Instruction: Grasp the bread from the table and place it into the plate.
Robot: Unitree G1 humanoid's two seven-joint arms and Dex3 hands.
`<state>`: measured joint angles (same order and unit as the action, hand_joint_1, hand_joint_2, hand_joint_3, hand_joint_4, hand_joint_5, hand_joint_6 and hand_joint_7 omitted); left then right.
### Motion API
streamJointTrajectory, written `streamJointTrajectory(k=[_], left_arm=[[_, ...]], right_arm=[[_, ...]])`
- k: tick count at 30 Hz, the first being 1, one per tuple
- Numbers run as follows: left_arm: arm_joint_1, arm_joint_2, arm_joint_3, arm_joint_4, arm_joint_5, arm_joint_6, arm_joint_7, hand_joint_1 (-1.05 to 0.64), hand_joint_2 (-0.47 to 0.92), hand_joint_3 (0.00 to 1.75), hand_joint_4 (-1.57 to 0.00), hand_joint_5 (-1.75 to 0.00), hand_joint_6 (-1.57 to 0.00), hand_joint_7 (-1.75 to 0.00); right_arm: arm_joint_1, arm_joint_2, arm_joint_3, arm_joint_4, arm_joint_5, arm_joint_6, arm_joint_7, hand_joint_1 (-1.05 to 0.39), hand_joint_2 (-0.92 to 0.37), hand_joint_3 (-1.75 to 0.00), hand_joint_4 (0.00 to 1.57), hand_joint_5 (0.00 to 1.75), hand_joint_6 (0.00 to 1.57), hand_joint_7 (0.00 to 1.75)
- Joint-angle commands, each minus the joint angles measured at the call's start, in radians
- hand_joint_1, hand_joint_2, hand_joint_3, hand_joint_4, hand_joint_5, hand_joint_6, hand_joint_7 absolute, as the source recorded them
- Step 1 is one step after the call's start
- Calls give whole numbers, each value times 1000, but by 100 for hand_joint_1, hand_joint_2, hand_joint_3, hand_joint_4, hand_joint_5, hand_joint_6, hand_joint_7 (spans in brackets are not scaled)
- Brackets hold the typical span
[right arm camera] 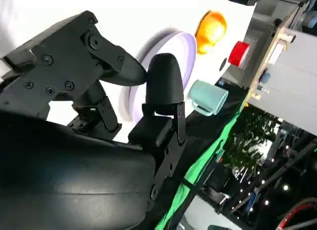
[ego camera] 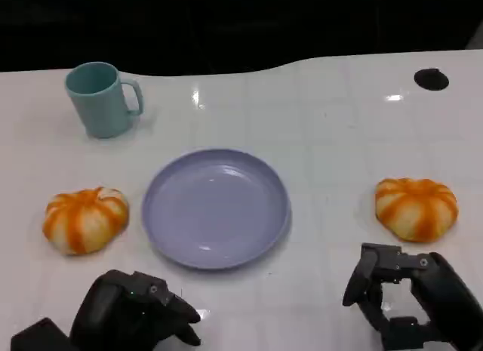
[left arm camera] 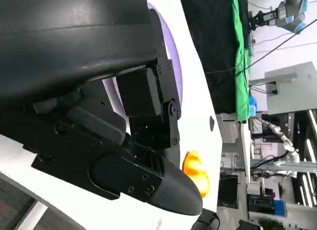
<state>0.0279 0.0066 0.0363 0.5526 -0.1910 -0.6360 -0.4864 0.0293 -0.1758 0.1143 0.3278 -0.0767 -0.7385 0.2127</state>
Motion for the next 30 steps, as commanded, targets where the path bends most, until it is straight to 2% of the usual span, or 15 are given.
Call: streamJointTrajectory(k=[1,2,4,8,12,14,17,23,28,30], left_arm=[[4,16,6,3,0,-8,4,-105,91,0,-143,-68,-157,-23],[3,16,6,3,0,-7,4,-105,91,1,-143,-68,-157,-23],[3,17,7,3,-2,-3,2,-105,91,0,-144,-68,-157,-23],[4,15,7,0,-6,0,0,-105,91,0,-143,-68,-157,-23],[3,16,7,3,-4,-4,0,-105,91,0,-143,-68,-157,-23],[3,17,7,5,-5,-4,-1,-105,91,0,-143,-68,-157,-23],[0,17,8,9,-6,-8,-3,-105,91,0,-143,-68,-157,-23],[2,18,7,3,-2,-2,2,-105,91,0,-143,-68,-157,-23],[2,19,5,3,2,0,4,-105,91,0,-143,-68,-157,-23],[2,19,5,1,2,3,5,-105,90,0,-143,-68,-157,-23]], right_arm=[[3,3,-21,-19,38,16,-2,-16,-70,-74,71,152,73,111],[-2,4,-25,-13,37,6,-8,-16,-71,-72,71,151,73,110],[-17,2,-44,1,-12,-31,-51,-15,-75,-59,63,135,66,95],[-44,-11,-78,20,-122,-74,-145,-17,-76,-51,51,118,62,69],[-61,-41,-99,7,-242,-66,-228,-23,-76,-49,48,99,65,45],[-71,-65,-104,2,-314,-62,-274,-26,-77,-46,40,92,60,36],[-88,-103,-111,-7,-436,-47,-362,-30,-85,-25,29,79,56,18],[-84,-159,-102,-103,-649,129,-471,-40,-89,-8,16,64,48,4],[-85,-201,-69,-169,-782,285,-486,-49,-88,-4,4,62,42,0],[-82,-213,-51,-196,-821,352,-474,-52,-89,-3,1,54,36,1]])
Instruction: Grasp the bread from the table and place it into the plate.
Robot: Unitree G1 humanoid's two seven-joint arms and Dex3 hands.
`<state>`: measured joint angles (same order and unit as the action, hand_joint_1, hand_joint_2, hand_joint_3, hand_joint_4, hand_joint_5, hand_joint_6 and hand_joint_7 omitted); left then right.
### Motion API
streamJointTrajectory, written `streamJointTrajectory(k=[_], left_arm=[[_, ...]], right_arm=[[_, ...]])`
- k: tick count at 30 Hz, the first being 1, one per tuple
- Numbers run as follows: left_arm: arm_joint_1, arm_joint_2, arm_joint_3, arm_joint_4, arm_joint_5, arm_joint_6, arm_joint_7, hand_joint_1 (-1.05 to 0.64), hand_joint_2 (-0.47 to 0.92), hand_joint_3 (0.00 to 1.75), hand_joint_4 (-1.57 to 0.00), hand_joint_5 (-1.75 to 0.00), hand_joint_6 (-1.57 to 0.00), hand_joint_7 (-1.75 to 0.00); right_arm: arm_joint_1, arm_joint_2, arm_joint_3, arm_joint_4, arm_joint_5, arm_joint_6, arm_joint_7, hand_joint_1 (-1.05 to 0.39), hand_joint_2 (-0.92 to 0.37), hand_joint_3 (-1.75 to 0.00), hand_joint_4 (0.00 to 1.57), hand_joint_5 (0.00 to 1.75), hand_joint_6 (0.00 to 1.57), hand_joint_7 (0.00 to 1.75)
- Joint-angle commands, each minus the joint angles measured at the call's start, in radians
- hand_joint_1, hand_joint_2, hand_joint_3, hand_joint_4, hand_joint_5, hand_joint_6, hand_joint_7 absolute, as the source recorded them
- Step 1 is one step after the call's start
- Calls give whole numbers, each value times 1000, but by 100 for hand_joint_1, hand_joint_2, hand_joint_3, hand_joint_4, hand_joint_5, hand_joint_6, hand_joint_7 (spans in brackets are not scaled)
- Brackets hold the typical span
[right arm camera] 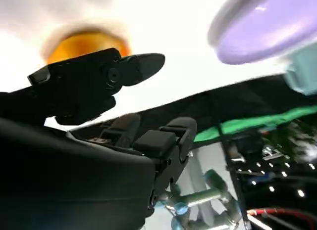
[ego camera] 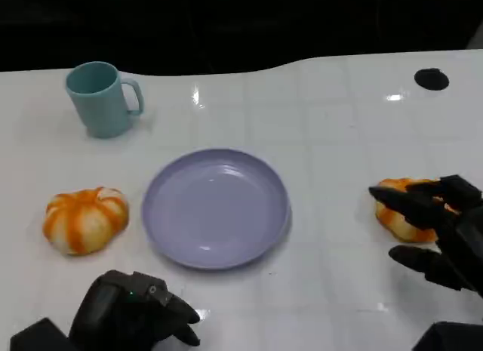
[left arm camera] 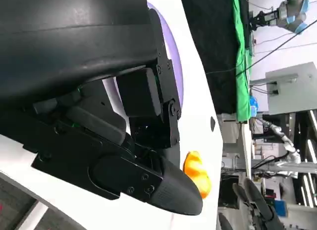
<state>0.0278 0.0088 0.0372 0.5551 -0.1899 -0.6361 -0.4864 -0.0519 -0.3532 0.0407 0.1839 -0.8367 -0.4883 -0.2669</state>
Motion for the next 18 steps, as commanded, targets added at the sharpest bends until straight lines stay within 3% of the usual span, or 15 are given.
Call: streamJointTrajectory(k=[1,9,18], left_arm=[[1,16,4,0,2,2,5,-105,90,0,-143,-68,-157,-23],[-2,13,4,4,-6,7,0,-105,90,0,-143,-68,-157,-23],[-3,18,3,4,-2,6,-2,-105,90,0,-143,-68,-157,-23]], right_arm=[[-2,-41,32,-64,-84,134,7,-53,-89,-3,0,52,34,1],[-35,-68,120,-85,-180,314,54,-57,-89,-2,0,42,29,0],[-115,-76,213,51,-210,418,50,-54,-86,0,0,48,33,1]])
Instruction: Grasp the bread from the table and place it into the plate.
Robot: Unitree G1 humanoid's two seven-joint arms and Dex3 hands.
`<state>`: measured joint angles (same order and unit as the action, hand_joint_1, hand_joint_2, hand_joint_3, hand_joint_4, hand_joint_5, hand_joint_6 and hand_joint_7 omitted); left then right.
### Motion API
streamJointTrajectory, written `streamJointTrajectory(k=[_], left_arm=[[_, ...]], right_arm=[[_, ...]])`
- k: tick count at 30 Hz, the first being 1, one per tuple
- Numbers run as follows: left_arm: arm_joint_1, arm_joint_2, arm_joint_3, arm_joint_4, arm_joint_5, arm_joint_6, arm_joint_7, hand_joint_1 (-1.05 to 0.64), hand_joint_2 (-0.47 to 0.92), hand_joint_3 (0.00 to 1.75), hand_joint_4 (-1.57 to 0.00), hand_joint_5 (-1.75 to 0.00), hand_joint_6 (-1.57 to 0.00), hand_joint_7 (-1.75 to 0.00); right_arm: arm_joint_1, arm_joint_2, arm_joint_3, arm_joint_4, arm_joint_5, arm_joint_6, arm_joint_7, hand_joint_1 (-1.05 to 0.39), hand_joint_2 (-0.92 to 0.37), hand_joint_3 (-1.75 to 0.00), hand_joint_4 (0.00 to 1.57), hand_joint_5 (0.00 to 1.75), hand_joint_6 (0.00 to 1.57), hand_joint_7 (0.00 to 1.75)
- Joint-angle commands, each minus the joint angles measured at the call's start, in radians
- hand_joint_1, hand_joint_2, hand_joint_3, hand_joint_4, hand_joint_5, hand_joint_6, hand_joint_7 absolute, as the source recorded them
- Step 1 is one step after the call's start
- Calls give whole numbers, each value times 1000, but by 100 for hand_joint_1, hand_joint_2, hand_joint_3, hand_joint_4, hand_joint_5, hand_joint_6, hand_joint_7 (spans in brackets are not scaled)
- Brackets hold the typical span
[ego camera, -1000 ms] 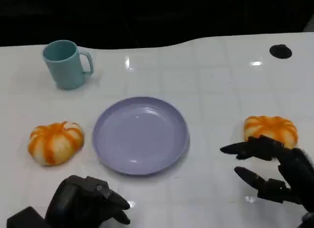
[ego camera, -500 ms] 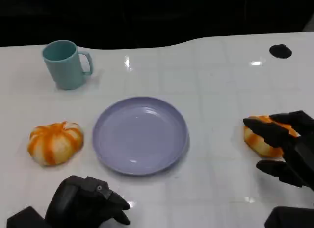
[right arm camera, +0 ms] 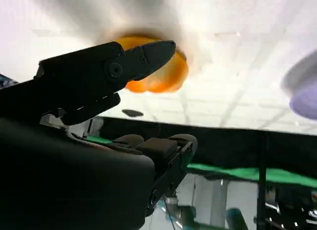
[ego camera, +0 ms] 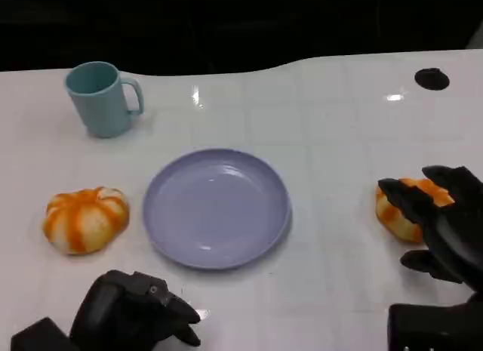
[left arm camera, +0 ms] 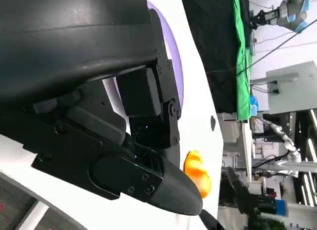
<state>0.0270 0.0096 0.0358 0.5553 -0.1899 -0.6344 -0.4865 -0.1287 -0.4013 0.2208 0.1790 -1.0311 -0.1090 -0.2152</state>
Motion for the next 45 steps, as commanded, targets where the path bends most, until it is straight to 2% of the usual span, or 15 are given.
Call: streamJointTrajectory(k=[1,10,12,16,21,24,25,27,28,31,36,37,40,42,45], left_arm=[[-3,18,4,4,-1,3,-1,-105,90,0,-143,-68,-157,-23],[0,19,6,6,-6,-1,-4,-105,90,0,-143,-68,-157,-23],[2,21,6,2,-7,0,-5,-105,90,0,-143,-68,-157,-22],[5,22,6,2,-3,-6,-2,-105,91,0,-143,-68,-157,-22],[7,18,6,14,-8,-19,-8,-105,91,0,-143,-68,-157,-23],[6,17,5,18,-6,-20,-7,-105,91,0,-143,-68,-157,-23],[6,17,5,20,-6,-22,-6,-105,91,0,-143,-68,-157,-23],[5,15,6,22,-7,-24,-5,-105,91,0,-143,-68,-157,-24],[5,14,6,22,-8,-24,-5,-105,91,0,-143,-68,-157,-24],[6,14,5,19,-10,-17,-6,-105,90,0,-143,-68,-157,-23],[9,14,2,12,-9,-8,-4,-105,90,0,-142,-68,-157,-23],[9,15,2,13,-7,-10,-1,-105,90,0,-143,-68,-157,-23],[10,15,3,16,-8,-16,-2,-105,90,0,-143,-68,-157,-23],[11,15,3,14,-5,-19,2,-105,90,0,-143,-68,-157,-23],[10,15,4,16,-8,-19,0,-105,91,0,-143,-68,-157,-23]], right_arm=[[-51,-30,43,75,-14,46,-7,-54,-85,0,0,49,33,1],[-173,-10,130,244,-27,120,-38,-47,-81,0,5,54,39,2],[-198,-3,151,283,-29,136,-47,-45,-81,0,13,42,41,1],[-245,7,194,355,-34,157,-65,-43,-82,0,21,37,44,1],[-289,12,219,442,13,119,-117,-30,-80,0,87,15,88,5],[-297,0,222,473,60,36,-170,-21,-79,0,122,19,114,7],[-301,-5,226,483,68,14,-189,-18,-77,0,118,69,124,4],[-303,-15,234,496,73,-28,-237,-16,-78,0,102,131,134,3],[-304,-18,238,501,72,-39,-256,-16,-79,0,99,146,138,4],[-305,-22,240,509,74,-64,-316,-12,-76,0,95,162,142,4],[-290,-18,213,462,116,-93,-354,-3,-72,-1,93,170,149,8],[-285,-18,209,447,122,-94,-351,-1,-73,-1,91,173,146,23],[-263,-17,187,386,166,-146,-366,4,-76,-3,93,174,106,113],[-247,-20,179,337,182,-164,-357,5,-79,-4,95,175,101,128],[-230,-25,176,263,172,-174,-358,4,-78,-6,97,174,99,131]])
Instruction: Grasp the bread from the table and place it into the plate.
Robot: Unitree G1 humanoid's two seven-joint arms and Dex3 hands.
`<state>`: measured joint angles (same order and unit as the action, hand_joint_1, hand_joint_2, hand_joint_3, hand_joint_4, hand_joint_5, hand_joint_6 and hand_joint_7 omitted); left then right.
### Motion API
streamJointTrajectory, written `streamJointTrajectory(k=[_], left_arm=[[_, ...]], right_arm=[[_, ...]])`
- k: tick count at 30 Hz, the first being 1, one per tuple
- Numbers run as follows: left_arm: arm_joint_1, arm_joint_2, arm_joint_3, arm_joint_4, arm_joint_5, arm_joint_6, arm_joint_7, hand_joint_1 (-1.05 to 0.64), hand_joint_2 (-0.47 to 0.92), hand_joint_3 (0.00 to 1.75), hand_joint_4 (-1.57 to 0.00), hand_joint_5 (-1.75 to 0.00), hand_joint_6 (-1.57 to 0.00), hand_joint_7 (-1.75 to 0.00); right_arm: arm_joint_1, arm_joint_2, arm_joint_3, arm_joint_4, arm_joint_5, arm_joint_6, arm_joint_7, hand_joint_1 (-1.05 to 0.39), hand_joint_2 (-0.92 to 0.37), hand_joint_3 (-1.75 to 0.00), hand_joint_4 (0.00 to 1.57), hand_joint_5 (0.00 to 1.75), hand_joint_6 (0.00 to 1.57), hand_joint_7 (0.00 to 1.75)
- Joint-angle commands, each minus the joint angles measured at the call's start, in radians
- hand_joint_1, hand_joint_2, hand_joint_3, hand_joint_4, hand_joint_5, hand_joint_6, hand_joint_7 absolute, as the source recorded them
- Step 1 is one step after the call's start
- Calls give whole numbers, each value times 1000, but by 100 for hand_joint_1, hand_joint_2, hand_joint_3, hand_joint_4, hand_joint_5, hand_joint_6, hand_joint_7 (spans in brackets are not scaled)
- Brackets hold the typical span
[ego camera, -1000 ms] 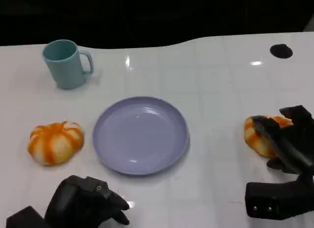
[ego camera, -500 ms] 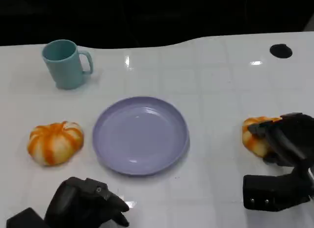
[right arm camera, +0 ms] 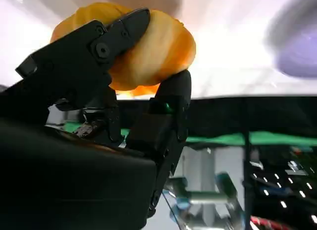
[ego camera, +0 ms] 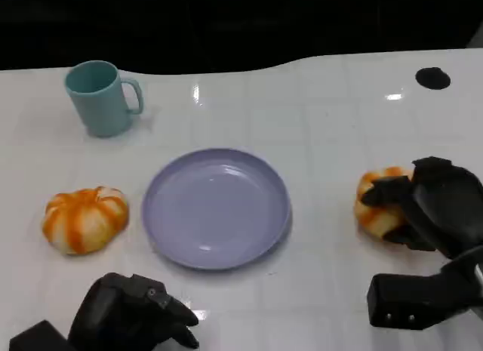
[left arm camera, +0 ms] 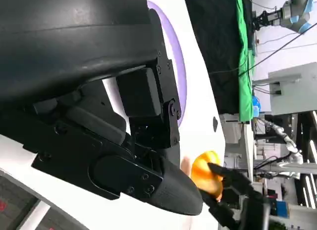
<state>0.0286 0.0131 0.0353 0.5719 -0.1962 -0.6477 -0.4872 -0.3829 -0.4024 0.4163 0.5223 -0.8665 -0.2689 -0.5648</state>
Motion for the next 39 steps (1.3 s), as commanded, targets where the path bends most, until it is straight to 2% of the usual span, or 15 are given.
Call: streamJointTrajectory(k=[1,2,4,5,8,12,15,18,22,31,35,39], left_arm=[[8,12,5,-1,1,-6,3,-105,91,0,-143,-68,-157,-23],[7,12,5,-1,2,-6,4,-105,91,1,-143,-68,-157,-23],[6,12,4,-3,1,-5,2,-105,91,1,-143,-68,-157,-23],[5,13,3,-3,3,-6,2,-105,91,1,-143,-68,-157,-23],[4,13,2,-3,5,-8,4,-105,91,1,-143,-68,-157,-24],[6,11,2,-9,-3,1,-1,-105,90,0,-143,-68,-157,-24],[5,11,2,-9,-9,6,-6,-105,89,0,-143,-68,-157,-24],[4,10,0,-10,-10,8,-8,-105,89,0,-143,-68,-157,-24],[3,9,-2,-10,-3,4,-2,-105,90,0,-143,-68,-157,-23],[11,5,-7,-27,-3,22,5,-105,89,0,-144,-68,-157,-25],[12,3,-8,-34,-6,29,4,-105,89,0,-144,-68,-157,-25],[13,1,-8,-33,-4,29,4,-105,89,0,-144,-68,-157,-25]], right_arm=[[29,-22,-21,-103,7,-19,-7,4,-76,-8,99,172,100,132],[34,-20,-24,-122,9,-24,-2,5,-71,-17,101,171,99,133],[44,-13,-33,-160,25,-33,18,7,-39,-79,102,171,98,136],[48,-10,-38,-176,33,-37,28,7,-32,-95,102,171,98,136],[59,-3,-44,-220,48,-59,39,8,-17,-124,104,170,101,135],[63,21,-44,-264,93,-101,71,9,-10,-139,106,167,103,133],[46,59,-36,-254,117,-129,83,14,-8,-147,108,167,104,136],[9,122,-19,-221,110,-132,81,14,-5,-155,109,169,102,143],[-70,201,11,-133,92,-141,71,9,-4,-161,110,171,101,142],[-194,312,49,108,106,-206,39,-4,-15,-149,101,175,86,158],[-240,350,70,204,100,-217,21,-8,-22,-141,95,175,87,147],[-274,384,82,281,102,-223,4,-8,-26,-137,93,175,84,151]])
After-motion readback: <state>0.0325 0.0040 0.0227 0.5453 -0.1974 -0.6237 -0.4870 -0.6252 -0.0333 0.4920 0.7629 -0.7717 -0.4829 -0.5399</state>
